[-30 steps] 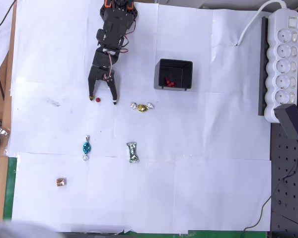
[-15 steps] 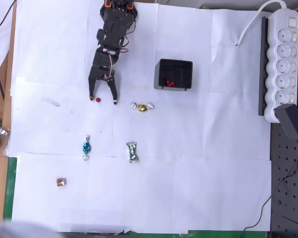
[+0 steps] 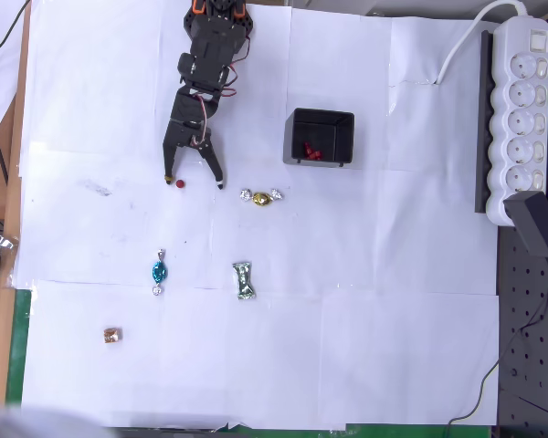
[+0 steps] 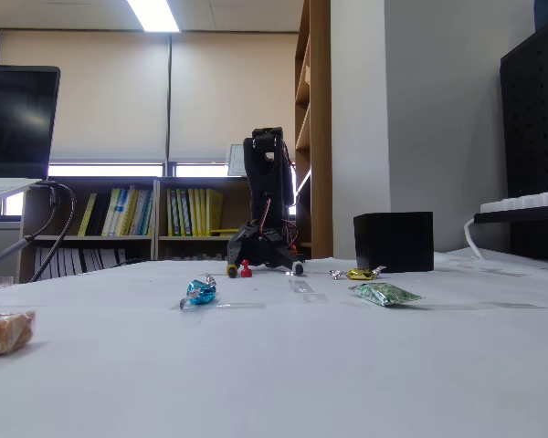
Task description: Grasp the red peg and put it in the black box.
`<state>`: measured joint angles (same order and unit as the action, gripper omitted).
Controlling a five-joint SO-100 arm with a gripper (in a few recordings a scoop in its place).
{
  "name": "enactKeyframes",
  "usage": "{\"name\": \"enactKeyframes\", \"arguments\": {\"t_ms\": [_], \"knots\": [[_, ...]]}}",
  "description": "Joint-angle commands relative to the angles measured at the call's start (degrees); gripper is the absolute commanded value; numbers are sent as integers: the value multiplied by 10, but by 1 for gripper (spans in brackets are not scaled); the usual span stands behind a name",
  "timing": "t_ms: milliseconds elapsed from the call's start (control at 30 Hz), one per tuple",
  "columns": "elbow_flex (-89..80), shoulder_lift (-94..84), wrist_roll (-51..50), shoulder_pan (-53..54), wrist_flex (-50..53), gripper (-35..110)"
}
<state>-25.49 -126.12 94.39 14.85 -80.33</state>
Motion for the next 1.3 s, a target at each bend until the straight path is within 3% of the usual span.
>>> {"name": "enactKeyframes", "arguments": {"t_ms": [0, 500, 1267], "knots": [[-8, -4, 4, -8, -4, 44], [-11, -5, 1, -12, -1, 44], [-9, -5, 5, -15, 2, 21]]}}
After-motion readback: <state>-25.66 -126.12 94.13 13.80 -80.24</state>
